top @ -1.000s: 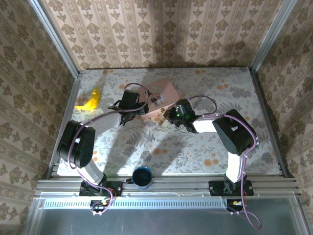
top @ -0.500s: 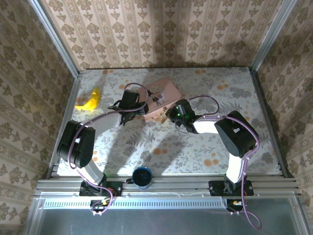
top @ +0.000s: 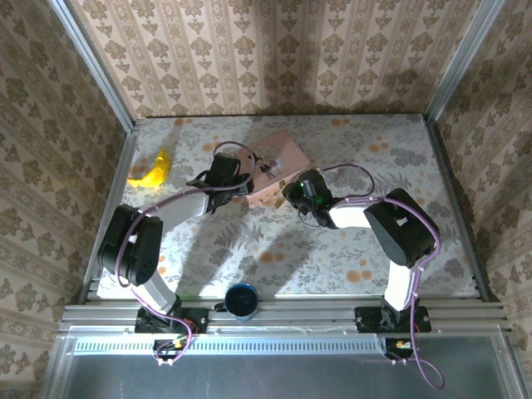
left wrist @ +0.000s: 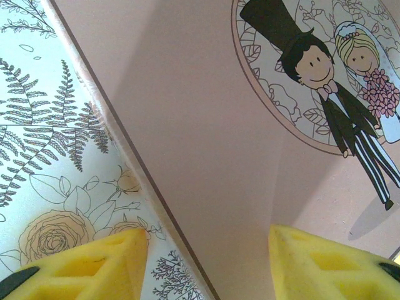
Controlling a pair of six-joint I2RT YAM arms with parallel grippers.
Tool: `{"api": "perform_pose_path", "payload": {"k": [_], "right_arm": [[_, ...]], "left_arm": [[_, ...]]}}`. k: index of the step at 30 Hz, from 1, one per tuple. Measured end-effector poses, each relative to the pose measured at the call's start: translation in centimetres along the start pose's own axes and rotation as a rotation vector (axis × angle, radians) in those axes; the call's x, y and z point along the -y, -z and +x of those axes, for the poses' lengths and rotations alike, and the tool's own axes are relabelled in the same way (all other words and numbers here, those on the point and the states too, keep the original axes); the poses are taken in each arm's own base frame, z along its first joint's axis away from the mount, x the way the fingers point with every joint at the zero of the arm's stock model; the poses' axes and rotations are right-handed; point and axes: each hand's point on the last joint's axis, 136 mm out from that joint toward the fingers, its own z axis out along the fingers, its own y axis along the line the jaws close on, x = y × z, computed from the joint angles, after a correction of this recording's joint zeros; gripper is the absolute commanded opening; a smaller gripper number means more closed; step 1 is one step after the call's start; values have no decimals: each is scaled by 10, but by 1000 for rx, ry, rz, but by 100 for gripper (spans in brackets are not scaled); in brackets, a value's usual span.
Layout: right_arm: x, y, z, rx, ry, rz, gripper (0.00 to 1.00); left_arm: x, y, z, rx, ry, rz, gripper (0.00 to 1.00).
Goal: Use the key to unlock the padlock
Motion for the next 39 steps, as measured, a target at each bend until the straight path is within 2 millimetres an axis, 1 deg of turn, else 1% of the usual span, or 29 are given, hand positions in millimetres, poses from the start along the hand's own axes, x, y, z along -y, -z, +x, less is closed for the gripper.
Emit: {"api": "perform_pose_path", "payload": {"k": [4,9,11,13,15,18,22,31,39], "right_arm": [[6,1,-4,9,-12,8,17],[18,2,-1,1,-19,33,22],[20,2,0,-2,-16,36,24],[20,2,1,-4,-4,36,24],[18,3,3,-9,12,35,28],[12,6,10,-20,39,25,28],[2,10,13,-25,62,3,28],[4,9,17,-36,78,7,27],[11,-4,25,-78,77,11,25]], "left_arm": [[0,0,0,-1,0,-1,54],[0,0,0,-1,0,-5,54],[0,1,0,-2,0,-6,54],[0,1,-1,-3,-1,-8,54],[-1,1,0,-5,-1,-11,54],[-1,1,0,-5,-1,-11,54],[-1,0,0,-7,-1,-11,54],[-1,0,-1,-9,-1,-13,54],[-1,0,0,-10,-1,-12,54]]}}
